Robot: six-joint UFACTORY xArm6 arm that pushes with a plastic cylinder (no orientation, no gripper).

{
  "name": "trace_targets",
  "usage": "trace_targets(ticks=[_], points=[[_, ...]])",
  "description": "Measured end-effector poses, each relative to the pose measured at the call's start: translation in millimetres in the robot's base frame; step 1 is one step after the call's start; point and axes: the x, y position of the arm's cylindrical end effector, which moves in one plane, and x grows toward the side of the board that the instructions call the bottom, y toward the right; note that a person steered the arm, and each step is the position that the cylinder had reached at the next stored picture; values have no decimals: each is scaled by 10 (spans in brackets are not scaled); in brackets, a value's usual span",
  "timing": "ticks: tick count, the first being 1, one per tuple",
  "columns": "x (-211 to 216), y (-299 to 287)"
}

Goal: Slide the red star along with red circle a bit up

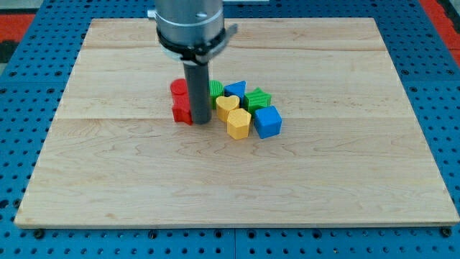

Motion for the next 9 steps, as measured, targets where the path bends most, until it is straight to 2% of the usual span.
trace_targets(ticks=[2,4,9], points=[[-54,-94],[-120,-567],[-281,-724]])
